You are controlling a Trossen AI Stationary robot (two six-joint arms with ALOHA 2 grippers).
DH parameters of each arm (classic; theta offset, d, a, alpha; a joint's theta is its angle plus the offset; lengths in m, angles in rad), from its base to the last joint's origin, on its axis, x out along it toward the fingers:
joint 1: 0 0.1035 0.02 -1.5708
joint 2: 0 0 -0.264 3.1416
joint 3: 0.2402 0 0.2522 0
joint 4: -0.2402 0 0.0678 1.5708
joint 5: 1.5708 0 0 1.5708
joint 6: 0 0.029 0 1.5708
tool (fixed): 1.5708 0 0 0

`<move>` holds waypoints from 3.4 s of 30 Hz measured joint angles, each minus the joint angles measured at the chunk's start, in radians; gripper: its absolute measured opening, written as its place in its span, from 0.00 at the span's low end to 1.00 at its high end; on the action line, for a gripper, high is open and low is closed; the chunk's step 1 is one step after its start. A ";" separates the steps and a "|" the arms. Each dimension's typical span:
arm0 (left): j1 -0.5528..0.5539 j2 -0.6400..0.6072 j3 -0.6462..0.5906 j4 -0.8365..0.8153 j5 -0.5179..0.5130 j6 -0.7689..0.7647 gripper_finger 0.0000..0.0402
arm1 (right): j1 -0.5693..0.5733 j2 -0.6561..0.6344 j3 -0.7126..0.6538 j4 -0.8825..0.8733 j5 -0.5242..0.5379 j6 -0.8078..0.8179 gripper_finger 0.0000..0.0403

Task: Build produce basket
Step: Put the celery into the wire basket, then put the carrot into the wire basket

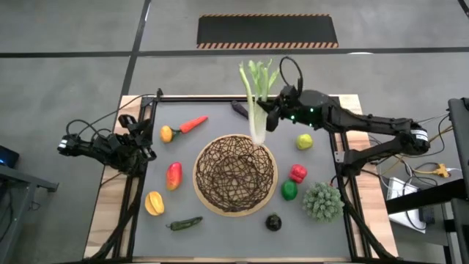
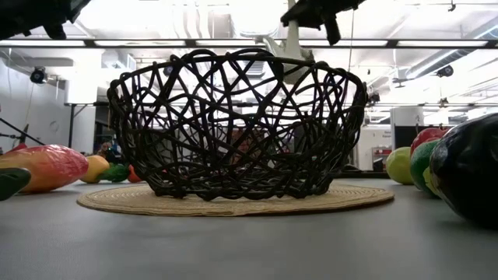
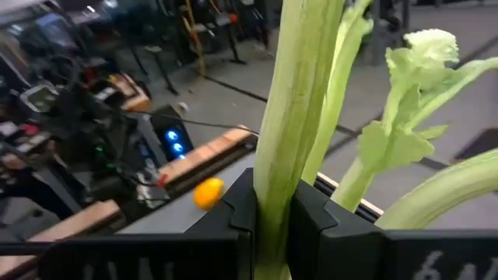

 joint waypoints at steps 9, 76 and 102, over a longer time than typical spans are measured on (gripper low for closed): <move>0.000 0.000 0.000 0.000 0.000 0.001 0.17 | 0.067 0.080 -0.194 0.415 0.000 -0.019 0.07; 0.000 0.004 -0.002 -0.004 -0.007 0.024 0.17 | 0.192 0.121 -0.222 0.116 -0.025 -0.080 0.48; 0.000 0.211 0.005 -0.221 -0.291 -0.749 0.17 | 0.499 -0.180 -0.502 0.085 -0.023 -0.312 0.47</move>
